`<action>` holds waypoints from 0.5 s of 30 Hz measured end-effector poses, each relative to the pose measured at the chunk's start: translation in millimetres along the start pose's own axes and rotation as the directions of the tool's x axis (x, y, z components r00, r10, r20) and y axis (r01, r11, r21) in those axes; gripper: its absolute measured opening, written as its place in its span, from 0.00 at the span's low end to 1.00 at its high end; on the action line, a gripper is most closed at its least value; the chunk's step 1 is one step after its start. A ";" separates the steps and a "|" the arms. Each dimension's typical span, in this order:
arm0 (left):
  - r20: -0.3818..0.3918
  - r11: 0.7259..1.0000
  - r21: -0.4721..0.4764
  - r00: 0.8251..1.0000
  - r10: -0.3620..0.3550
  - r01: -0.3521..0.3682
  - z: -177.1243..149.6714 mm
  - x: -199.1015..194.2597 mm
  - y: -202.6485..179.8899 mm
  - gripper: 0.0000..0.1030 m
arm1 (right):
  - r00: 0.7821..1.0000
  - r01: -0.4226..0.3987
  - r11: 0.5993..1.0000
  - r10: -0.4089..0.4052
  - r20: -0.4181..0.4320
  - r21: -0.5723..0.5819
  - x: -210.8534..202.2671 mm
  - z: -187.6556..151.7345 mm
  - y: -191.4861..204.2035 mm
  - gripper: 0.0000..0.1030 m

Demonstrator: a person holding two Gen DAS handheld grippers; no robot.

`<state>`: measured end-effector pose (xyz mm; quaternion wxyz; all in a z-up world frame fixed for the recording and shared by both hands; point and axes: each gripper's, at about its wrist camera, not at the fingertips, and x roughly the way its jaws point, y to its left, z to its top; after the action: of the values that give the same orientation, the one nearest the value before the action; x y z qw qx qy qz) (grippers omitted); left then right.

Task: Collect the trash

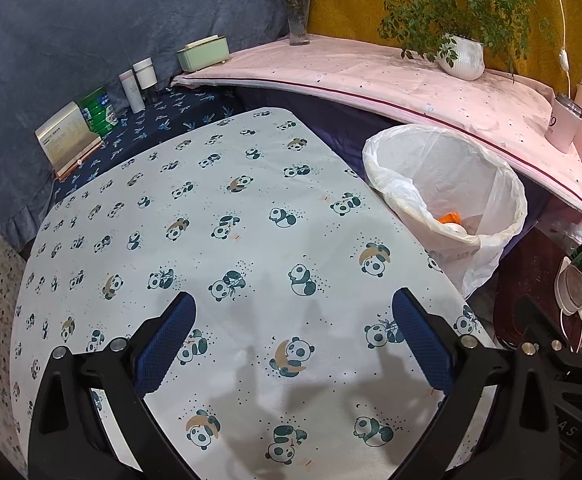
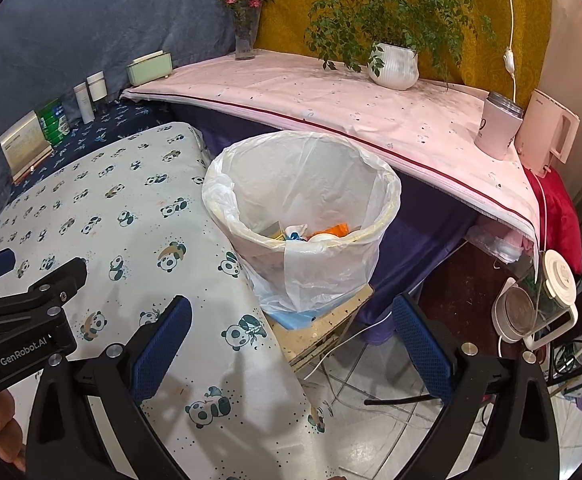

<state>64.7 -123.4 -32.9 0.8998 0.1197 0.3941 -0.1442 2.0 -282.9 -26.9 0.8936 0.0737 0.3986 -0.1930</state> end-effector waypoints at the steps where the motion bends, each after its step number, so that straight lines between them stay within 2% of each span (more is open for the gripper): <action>1: -0.001 1.000 0.000 1.000 0.002 -0.002 0.1 0.3 0.0 0.92 | 1.000 0.000 1.000 0.000 -0.001 0.000 0.2 -0.1 0.0 0.94; 15: 0.000 1.000 0.007 1.000 -0.001 0.001 2.1 -0.4 -1.8 0.92 | 1.000 0.001 1.000 -0.001 -0.003 0.000 1.2 -0.6 0.6 0.94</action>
<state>65.2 -125.7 -31.4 0.8992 0.1225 0.3938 -0.1458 2.6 -282.6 -28.2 0.8929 0.0739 0.3998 -0.1933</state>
